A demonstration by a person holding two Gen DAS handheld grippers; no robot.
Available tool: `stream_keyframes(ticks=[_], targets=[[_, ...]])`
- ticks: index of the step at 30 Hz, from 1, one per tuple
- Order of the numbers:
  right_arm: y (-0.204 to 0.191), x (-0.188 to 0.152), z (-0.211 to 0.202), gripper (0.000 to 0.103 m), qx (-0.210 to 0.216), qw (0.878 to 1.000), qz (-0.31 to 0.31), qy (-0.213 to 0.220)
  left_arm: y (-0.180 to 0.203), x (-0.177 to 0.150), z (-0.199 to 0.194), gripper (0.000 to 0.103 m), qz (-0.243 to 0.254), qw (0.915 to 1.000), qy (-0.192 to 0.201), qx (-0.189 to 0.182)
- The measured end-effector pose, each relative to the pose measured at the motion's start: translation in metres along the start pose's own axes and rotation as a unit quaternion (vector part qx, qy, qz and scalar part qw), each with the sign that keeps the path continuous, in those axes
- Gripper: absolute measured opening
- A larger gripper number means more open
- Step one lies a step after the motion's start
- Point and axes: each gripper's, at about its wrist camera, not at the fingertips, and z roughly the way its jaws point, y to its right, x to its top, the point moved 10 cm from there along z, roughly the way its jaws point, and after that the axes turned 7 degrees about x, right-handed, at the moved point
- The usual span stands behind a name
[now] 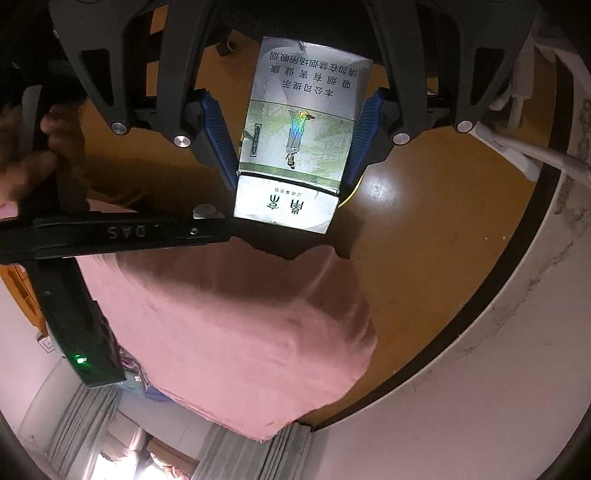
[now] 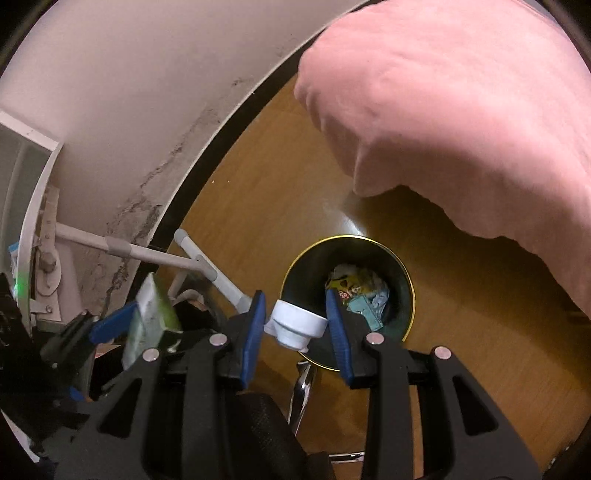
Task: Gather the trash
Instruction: 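Carry both items to the wastebasket and open both tools to drop them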
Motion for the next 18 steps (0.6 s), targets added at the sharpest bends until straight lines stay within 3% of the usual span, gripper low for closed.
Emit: stream_keyframes(ticks=[8,10,12,18], targets=[[0.004,0.001,0.000,0.034,-0.013,1.000,0.002,0.003,0.010,0.001,0.010,0.058,0.011,0.9999,-0.008,-0.003],[0.006,0.001,-0.002,0.035,-0.018,1.000,0.004,0.006,0.011,0.002,0.013,0.064,0.009,0.9999,-0.007,0.002],[0.005,0.001,-0.003,0.045,-0.017,1.000,0.004,0.008,0.011,0.003,0.010,0.072,0.007,1.0000,-0.002,0.003],[0.001,0.003,-0.008,0.054,-0.017,1.000,-0.005,0.018,0.011,0.007,0.001,0.072,0.013,0.9999,0.006,0.007]])
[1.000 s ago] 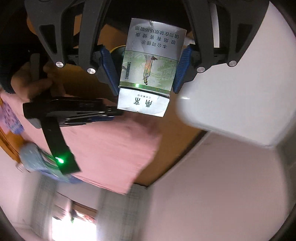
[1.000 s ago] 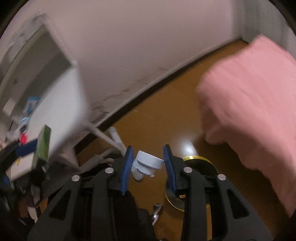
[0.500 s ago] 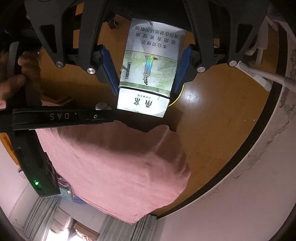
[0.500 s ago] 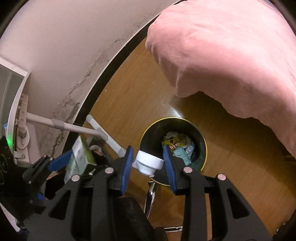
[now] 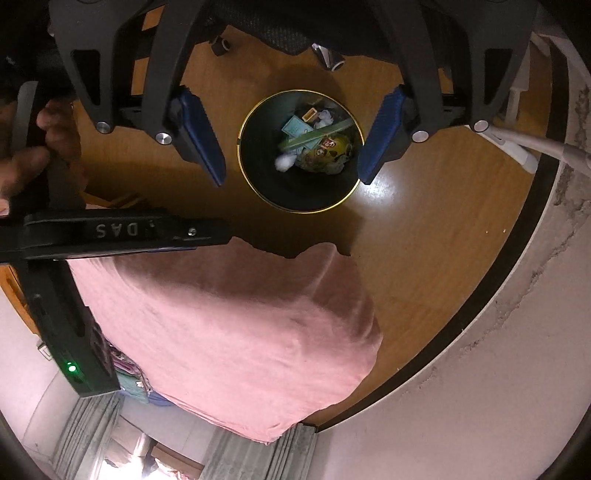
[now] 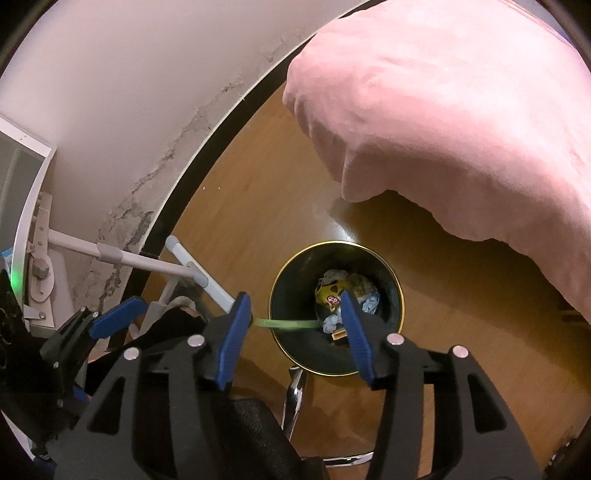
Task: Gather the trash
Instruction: 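Carry both items to the wastebasket and open both tools to drop them, then grasp the yellow tube with the left tool while the right tool grasps the red cup lid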
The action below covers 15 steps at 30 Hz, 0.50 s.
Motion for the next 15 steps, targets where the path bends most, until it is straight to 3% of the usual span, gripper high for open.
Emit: stream_keyframes(ticks=[7,10,15], targets=[[-0.032,0.012,-0.022,0.069,-0.017,0.997,-0.056,0.045,-0.006,0.011,-0.060,0.086,0.015,0.9984,0.046,0.029],[-0.079,0.019,-0.040,0.076,-0.002,0.992,-0.101,0.074,-0.021,0.015,-0.113,0.091,0.019,0.9949,0.082,0.056],[-0.185,0.014,-0.049,0.079,0.054,0.977,-0.191,0.081,-0.092,-0.006,-0.201,0.092,-0.018,0.9849,0.108,0.134]])
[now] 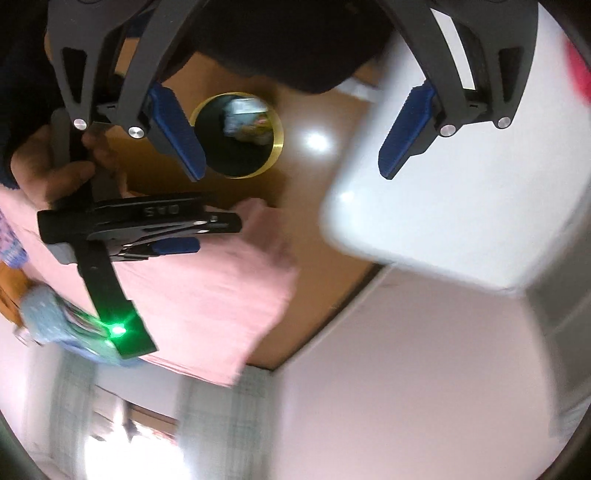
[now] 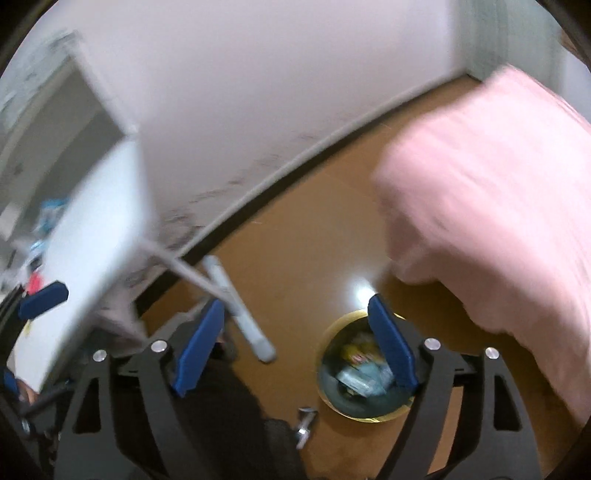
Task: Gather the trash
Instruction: 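Grasp the yellow tube with the left tool while the right tool grasps the red cup lid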
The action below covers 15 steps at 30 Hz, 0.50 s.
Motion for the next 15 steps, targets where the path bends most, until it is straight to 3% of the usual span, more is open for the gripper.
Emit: stream_keyframes(ticks=[3,6,11,15], targets=[[-0.095,0.016,0.019,0.081,0.053,0.995,-0.084,-0.014,-0.073,-0.024,-0.034,0.092,-0.037,0.9973,-0.005,0.063],[-0.186,0.026,0.041,0.083,0.104,0.982,-0.156,-0.031,-0.149,-0.063,-0.067,0.092,-0.089,0.9875,-0.021,0.129],[-0.332,0.014,0.073,0.087,0.164,0.947,-0.268,-0.065,-0.248,-0.149,-0.124,0.092,-0.181,0.9556,-0.045,0.228],[-0.422,-0.005,0.106,0.088,0.184,0.920,-0.332,-0.096,-0.283,-0.198,-0.155,0.092,-0.237,0.9369,-0.054,0.251]])
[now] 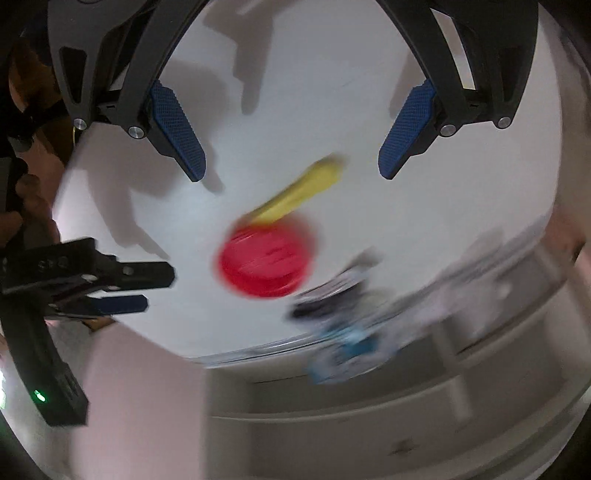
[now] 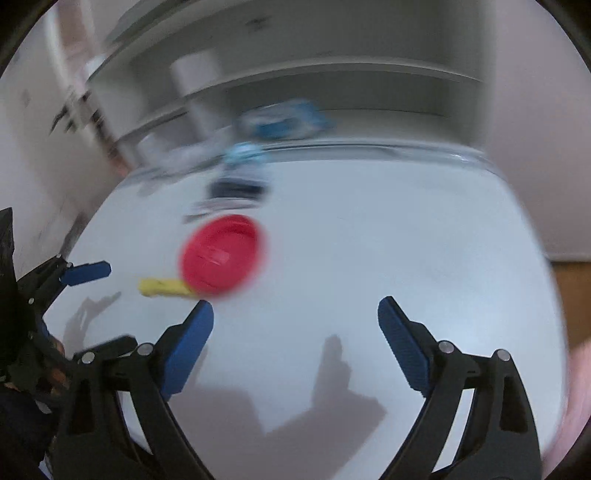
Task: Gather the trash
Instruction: 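Grasp the yellow tube with the left tool while the right tool grasps the red cup lid, then carry the tube and red lid to the wastebasket and open both tools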
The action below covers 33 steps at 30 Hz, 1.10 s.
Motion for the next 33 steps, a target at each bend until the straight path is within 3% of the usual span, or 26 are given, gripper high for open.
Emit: stream_keyframes(ticks=[7,14,16,25,28,31,33], targets=[[-0.034,0.026,0.064,0.090,-0.001,0.999,-0.033,-0.037,-0.041,-0.020,0.001,0.092,-0.044,0.9990,-0.008,0.001],[-0.035,0.027,0.082,0.091,-0.022,0.998,-0.045,-0.046,-0.031,-0.014,0.014,0.092,-0.034,0.9992,-0.012,-0.018],[-0.030,0.024,0.079,0.081,-0.028,0.998,-0.044,-0.043,-0.027,-0.012,0.023,0.092,-0.029,0.9992,-0.018,-0.023],[0.012,0.017,0.024,0.080,-0.033,0.999,0.001,0.002,0.000,0.011,0.053,0.091,0.026,0.9990,-0.026,-0.026],[0.026,0.004,0.007,0.080,-0.037,0.999,0.009,0.006,0.003,0.015,0.062,0.079,0.034,0.9987,-0.032,-0.020],[0.042,-0.009,-0.010,0.080,-0.042,0.999,0.021,0.010,0.008,0.021,0.065,0.061,0.031,0.9986,-0.034,-0.025],[0.053,-0.019,-0.022,0.080,-0.043,0.998,0.033,0.013,0.014,0.025,0.064,0.032,0.035,0.9985,-0.033,-0.026]])
